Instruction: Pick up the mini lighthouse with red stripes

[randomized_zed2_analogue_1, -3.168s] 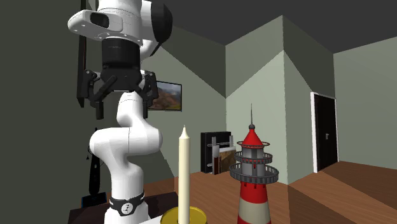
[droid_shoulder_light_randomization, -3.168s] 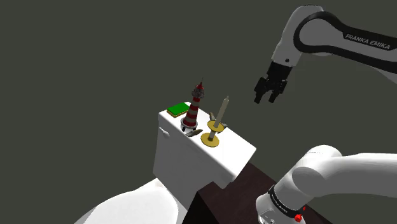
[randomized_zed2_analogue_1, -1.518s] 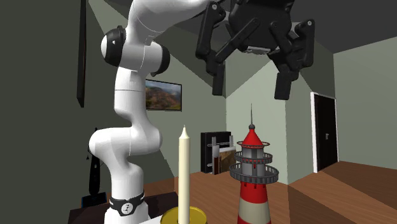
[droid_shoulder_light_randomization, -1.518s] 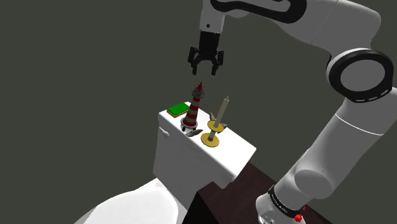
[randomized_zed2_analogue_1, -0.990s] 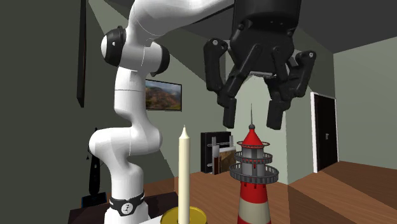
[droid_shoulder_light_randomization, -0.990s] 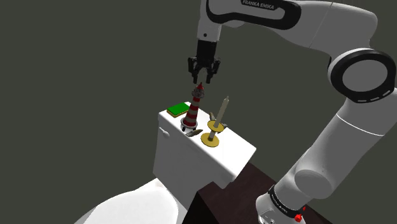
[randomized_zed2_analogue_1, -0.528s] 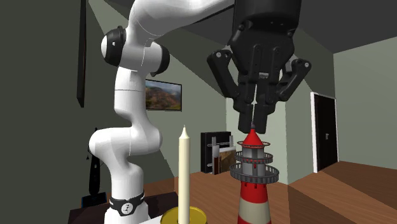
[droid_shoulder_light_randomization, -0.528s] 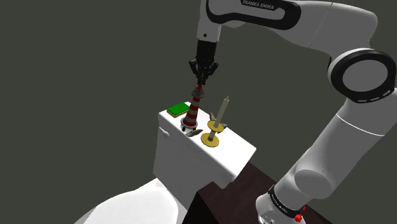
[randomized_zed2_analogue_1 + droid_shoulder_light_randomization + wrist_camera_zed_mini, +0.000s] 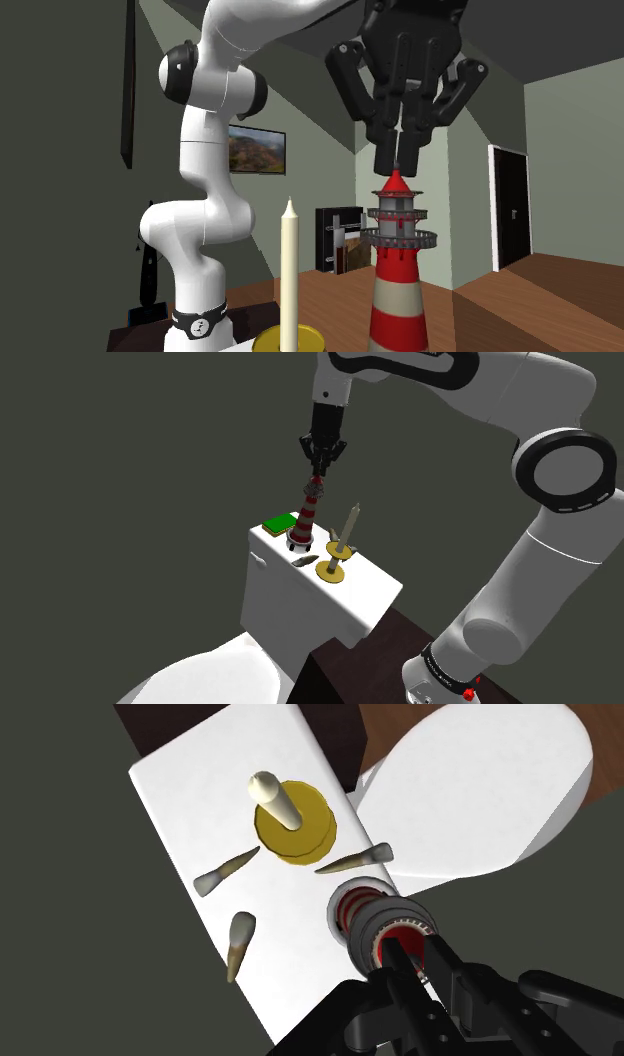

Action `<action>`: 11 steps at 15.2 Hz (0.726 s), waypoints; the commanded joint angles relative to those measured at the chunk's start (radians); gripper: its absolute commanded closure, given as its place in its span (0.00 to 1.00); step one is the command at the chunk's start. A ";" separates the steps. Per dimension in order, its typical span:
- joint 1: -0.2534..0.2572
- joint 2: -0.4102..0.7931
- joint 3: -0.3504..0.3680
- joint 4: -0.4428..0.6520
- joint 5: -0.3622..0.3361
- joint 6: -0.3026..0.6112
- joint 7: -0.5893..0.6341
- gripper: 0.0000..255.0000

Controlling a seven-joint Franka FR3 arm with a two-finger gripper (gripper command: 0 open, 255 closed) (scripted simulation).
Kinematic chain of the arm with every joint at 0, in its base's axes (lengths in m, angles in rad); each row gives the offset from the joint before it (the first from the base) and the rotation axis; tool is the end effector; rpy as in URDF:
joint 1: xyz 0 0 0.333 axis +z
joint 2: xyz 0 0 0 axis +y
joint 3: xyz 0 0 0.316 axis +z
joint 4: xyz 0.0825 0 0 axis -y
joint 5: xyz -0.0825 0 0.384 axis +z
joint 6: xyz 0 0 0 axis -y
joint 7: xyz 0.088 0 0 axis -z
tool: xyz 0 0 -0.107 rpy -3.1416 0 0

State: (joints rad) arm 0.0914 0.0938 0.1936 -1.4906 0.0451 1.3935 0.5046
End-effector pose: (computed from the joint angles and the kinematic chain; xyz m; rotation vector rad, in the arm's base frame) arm 0.5397 0.1584 0.5966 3.0937 -0.3338 -0.3103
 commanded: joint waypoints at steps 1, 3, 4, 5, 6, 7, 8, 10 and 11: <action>0.000 0.006 0.000 0.033 -0.001 -0.027 0.002 1.00; 0.001 0.016 0.001 0.073 -0.002 -0.057 0.004 1.00; 0.002 0.021 0.001 0.094 -0.003 -0.073 0.006 1.00; 0.003 0.027 0.002 0.115 -0.004 -0.088 0.007 1.00; 0.003 0.033 0.002 0.137 -0.005 -0.104 0.009 1.00; 0.004 0.039 0.002 0.160 -0.006 -0.120 0.011 1.00; 0.005 0.046 0.003 0.183 -0.007 -0.137 0.012 1.00; 0.006 0.055 0.004 0.211 -0.008 -0.156 0.015 1.00; 0.006 0.055 0.003 0.211 -0.008 -0.156 0.015 1.00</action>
